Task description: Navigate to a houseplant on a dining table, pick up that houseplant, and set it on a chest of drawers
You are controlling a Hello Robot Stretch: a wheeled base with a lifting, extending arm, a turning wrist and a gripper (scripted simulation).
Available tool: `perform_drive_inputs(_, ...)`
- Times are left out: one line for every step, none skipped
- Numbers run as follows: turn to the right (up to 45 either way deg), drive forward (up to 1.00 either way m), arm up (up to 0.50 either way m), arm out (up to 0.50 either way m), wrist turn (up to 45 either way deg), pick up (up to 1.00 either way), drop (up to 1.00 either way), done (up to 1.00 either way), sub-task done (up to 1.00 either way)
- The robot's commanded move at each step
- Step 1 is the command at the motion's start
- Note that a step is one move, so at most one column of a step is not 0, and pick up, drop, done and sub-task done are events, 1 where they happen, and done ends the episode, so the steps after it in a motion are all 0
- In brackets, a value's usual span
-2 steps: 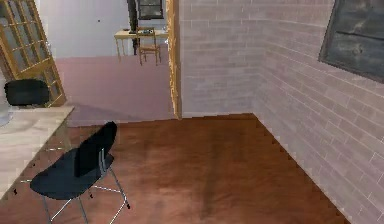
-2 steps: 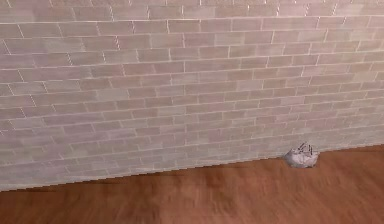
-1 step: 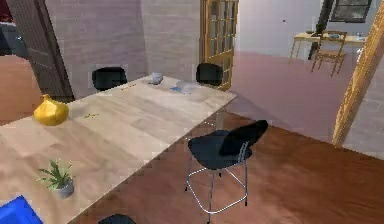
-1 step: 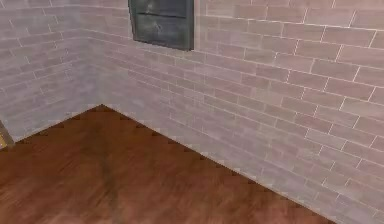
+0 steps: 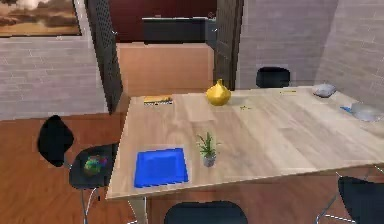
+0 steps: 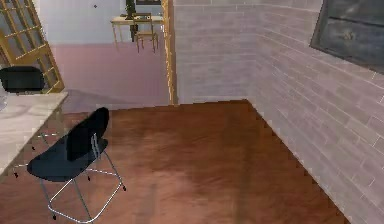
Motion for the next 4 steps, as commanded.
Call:
perform_drive_inputs(-45.0, 0.00, 0.00, 0.00, 0.0, 0.00, 0.00, 0.00, 0.00)
perform_drive_inputs(-36.0, 0.00, 0.00, 0.00, 0.0, 0.00, 0.00, 0.00, 0.00)
perform_drive_inputs(0.0, 0.00, 0.50, 0.00, 0.0, 0.00, 0.00, 0.00, 0.00)
perform_drive_inputs(0.0, 0.00, 0.36, 0.00, 0.0, 0.00, 0.00, 0.00, 0.00)
